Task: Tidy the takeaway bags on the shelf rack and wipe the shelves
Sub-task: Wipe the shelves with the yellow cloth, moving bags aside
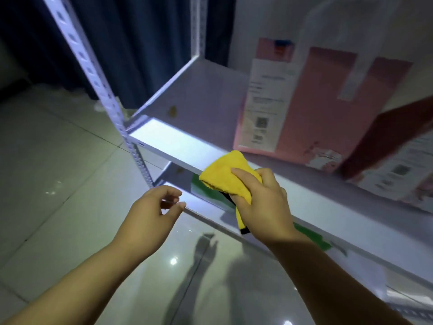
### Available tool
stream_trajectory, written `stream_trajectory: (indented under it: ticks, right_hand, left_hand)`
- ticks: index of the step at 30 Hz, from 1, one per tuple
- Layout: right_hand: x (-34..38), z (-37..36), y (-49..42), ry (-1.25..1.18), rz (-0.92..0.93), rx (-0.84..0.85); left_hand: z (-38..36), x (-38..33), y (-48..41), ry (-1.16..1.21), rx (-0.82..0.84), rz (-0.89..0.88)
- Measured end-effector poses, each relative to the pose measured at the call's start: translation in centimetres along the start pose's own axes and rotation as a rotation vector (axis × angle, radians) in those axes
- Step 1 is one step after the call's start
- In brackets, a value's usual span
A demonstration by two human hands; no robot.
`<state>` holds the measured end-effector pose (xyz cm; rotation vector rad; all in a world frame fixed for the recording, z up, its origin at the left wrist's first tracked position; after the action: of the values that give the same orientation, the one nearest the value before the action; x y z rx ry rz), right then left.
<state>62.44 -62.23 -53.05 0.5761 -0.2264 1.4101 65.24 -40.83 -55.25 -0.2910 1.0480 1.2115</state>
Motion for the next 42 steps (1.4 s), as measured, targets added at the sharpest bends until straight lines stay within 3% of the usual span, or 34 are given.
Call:
stream_trajectory:
  ticks: [9, 13, 18, 24, 27, 31, 33, 35, 39, 41, 42]
  right_hand:
    - [7.4, -3.5, -11.3, 0.157, 0.071, 0.039]
    - [8.1, -5.6, -14.9, 0.348, 0.002, -0.008]
    - [8.1, -4.9, -19.7, 0.393, -0.143, -0.102]
    - [9.2, -3.6, -27.4, 0.242, -0.227, -0.075]
    - [11.2, -4.0, -27.5, 0.301, -0.157, -0.003]
    - [13.4, -6.0, -22.6, 0.505, 0.19, 0.084]
    - [12.5, -5.6, -21.2, 0.546, 0.231, 0.068]
    - [10.3, -4.3, -22.5, 0.547, 0.099, 0.041]
    - [8.3, -2.7, -26.1, 0.283, -0.361, -0.041]
    - [9.6, -3.7, -26.0, 0.291, -0.409, -0.042]
    - [10.7, -4.5, -25.5, 0.36, -0.34, -0.04]
  left_hand:
    - [7.2, 2.7, -4.1, -0.015, -0.166, 0.027]
    - [10.7, 2.4, -6.1, 0.043, -0.379, 0.034]
    - [14.1, 2.7, -8.5, 0.149, -0.532, 0.116]
    - [16.7, 1.4, -11.2, 0.148, -0.552, -0.01]
    - [16.9, 1.9, -11.3, 0.188, -0.499, 0.015]
    - [16.9, 1.4, -10.8, 0.194, -0.479, -0.002]
    - [17.0, 1.3, -10.8, 0.23, -0.465, -0.023]
    - [17.0, 1.4, -11.0, 0.258, -0.423, -0.039]
    - [17.3, 2.1, -11.4, 0.201, -0.394, -0.03]
    - [17.3, 2.3, -11.6, 0.193, -0.398, -0.054]
    - [17.2, 2.4, -11.6, 0.183, -0.401, -0.065]
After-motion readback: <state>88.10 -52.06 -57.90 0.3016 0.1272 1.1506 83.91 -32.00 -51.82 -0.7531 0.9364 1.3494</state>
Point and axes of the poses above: each hand's wrist, its own y-axis away from the middle knuckle, its own z-axis out of the back of the hand, x = y × z, the point moved 7 cm from there along -y, towards the middle knuckle, and after that the axes turned 15 degrees about x, right-handed, at the moved point
